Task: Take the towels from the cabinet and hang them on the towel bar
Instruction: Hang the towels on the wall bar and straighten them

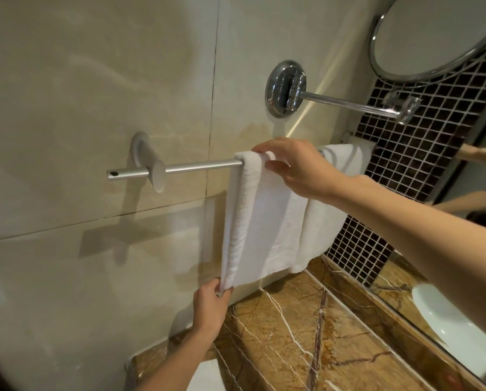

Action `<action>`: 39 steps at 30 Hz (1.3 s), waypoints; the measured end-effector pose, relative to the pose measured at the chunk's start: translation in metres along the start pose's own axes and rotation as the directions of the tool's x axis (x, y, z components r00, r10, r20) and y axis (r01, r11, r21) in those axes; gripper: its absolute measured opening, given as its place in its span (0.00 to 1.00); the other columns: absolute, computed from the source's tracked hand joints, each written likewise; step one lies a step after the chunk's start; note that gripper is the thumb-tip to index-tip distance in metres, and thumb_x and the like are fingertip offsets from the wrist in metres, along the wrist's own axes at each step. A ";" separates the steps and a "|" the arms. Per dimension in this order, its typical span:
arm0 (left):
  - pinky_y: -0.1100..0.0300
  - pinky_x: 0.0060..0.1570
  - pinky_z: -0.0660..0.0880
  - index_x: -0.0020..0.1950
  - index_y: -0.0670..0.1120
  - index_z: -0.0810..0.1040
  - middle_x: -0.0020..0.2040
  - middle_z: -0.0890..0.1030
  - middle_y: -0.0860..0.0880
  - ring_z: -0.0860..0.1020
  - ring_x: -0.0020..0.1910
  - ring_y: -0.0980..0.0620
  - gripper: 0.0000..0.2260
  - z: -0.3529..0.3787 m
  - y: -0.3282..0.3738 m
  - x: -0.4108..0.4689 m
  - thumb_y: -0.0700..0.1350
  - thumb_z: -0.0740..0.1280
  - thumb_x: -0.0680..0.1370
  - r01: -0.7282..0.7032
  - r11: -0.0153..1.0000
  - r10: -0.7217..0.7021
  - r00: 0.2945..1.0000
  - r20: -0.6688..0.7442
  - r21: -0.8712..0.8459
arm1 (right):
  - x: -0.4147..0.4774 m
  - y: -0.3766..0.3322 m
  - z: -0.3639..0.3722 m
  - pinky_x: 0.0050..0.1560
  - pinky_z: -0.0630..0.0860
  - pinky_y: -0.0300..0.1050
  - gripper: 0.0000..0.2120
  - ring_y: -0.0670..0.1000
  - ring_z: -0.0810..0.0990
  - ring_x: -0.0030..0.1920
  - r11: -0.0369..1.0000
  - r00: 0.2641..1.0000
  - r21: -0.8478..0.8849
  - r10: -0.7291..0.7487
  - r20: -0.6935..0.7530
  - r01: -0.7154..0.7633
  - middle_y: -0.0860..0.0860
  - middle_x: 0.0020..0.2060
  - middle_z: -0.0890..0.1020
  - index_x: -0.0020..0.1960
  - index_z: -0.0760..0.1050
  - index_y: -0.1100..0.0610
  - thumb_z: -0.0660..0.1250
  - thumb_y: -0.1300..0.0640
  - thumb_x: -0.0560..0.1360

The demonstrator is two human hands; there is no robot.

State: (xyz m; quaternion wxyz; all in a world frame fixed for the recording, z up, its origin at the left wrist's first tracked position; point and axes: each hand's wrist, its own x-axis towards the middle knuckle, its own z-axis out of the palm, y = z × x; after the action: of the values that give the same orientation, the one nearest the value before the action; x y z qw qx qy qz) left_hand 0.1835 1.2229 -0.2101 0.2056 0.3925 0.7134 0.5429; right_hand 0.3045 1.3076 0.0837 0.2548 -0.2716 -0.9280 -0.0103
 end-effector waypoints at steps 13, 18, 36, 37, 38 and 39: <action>0.70 0.30 0.66 0.41 0.44 0.79 0.35 0.79 0.50 0.74 0.33 0.57 0.04 0.028 0.005 0.014 0.42 0.72 0.73 -0.024 0.999 0.023 0.999 0.029 0.041 | -0.003 0.027 -0.007 0.53 0.72 0.43 0.14 0.54 0.78 0.56 1.000 1.000 -0.004 0.016 -0.012 -0.016 0.51 0.56 0.81 0.62 0.77 0.55 0.65 0.62 0.77; 0.66 0.33 0.69 0.42 0.42 0.80 0.37 0.80 0.48 0.77 0.36 0.52 0.04 0.026 0.004 0.014 0.42 0.73 0.73 -0.018 0.999 0.018 1.000 0.024 0.030 | -0.003 0.027 -0.008 0.51 0.67 0.38 0.14 0.53 0.78 0.57 1.000 0.999 -0.004 0.030 -0.010 -0.030 0.51 0.57 0.81 0.62 0.77 0.54 0.65 0.62 0.77; 0.61 0.52 0.72 0.63 0.44 0.77 0.56 0.81 0.49 0.77 0.53 0.52 0.20 0.009 0.018 -0.003 0.45 0.73 0.72 0.039 0.999 -0.038 0.999 0.015 -0.019 | -0.040 0.006 -0.009 0.64 0.64 0.43 0.20 0.54 0.67 0.68 0.994 0.994 -0.026 0.105 -0.029 -0.106 0.54 0.68 0.70 0.70 0.70 0.53 0.63 0.61 0.78; 0.61 0.53 0.72 0.63 0.44 0.77 0.56 0.81 0.49 0.77 0.54 0.52 0.20 0.007 0.020 -0.007 0.46 0.73 0.72 0.038 0.999 -0.038 0.999 0.015 -0.029 | -0.046 0.005 -0.006 0.65 0.64 0.44 0.21 0.54 0.66 0.69 0.993 0.993 -0.012 0.115 -0.027 -0.116 0.55 0.68 0.69 0.70 0.70 0.53 0.63 0.61 0.78; 0.62 0.53 0.71 0.63 0.44 0.77 0.56 0.81 0.49 0.77 0.55 0.53 0.20 0.003 0.022 -0.010 0.46 0.73 0.72 0.038 0.998 -0.038 0.999 0.015 -0.041 | -0.053 0.003 -0.003 0.66 0.64 0.46 0.21 0.55 0.65 0.70 0.992 0.992 -0.002 0.125 -0.016 -0.125 0.56 0.69 0.68 0.70 0.69 0.53 0.63 0.60 0.78; 0.63 0.54 0.70 0.63 0.44 0.77 0.56 0.81 0.50 0.77 0.55 0.54 0.20 -0.001 0.023 -0.014 0.46 0.73 0.72 0.036 0.998 -0.036 0.999 0.014 -0.048 | -0.060 0.002 0.001 0.67 0.64 0.47 0.22 0.55 0.64 0.70 0.991 0.991 0.005 0.135 0.001 -0.135 0.56 0.70 0.67 0.71 0.68 0.53 0.63 0.60 0.78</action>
State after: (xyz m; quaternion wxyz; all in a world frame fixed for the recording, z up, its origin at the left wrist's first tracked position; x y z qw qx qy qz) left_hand 0.1993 1.2137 -0.1899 0.2296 0.3781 0.7056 0.5536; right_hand 0.3482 1.2794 0.0538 0.2554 -0.3332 -0.9075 0.0095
